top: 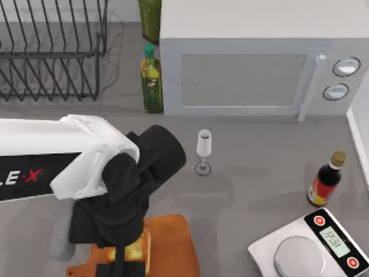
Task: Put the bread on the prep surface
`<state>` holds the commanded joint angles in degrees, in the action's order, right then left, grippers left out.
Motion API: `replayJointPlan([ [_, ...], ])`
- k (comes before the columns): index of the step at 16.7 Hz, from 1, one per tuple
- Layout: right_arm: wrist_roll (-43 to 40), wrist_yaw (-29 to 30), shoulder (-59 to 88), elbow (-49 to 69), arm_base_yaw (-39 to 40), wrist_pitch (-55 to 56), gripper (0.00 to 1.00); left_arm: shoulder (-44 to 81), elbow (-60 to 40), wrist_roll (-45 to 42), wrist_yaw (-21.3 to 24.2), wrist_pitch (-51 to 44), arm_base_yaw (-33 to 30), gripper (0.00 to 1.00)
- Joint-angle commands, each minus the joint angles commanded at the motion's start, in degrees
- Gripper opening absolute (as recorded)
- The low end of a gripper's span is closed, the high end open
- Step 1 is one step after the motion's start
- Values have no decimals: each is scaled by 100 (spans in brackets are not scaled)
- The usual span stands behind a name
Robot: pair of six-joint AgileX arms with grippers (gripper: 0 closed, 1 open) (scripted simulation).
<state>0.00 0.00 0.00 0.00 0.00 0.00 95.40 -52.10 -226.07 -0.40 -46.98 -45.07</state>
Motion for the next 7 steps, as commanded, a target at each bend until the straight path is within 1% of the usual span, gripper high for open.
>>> replayJointPlan([
  [1,0,0,0,0,0,0,100,0,0,0,0,0,0,98],
  [2,0,0,0,0,0,0,100,0,0,0,0,0,0,100],
  [7,0,0,0,0,0,0,100,0,0,0,0,0,0,100],
])
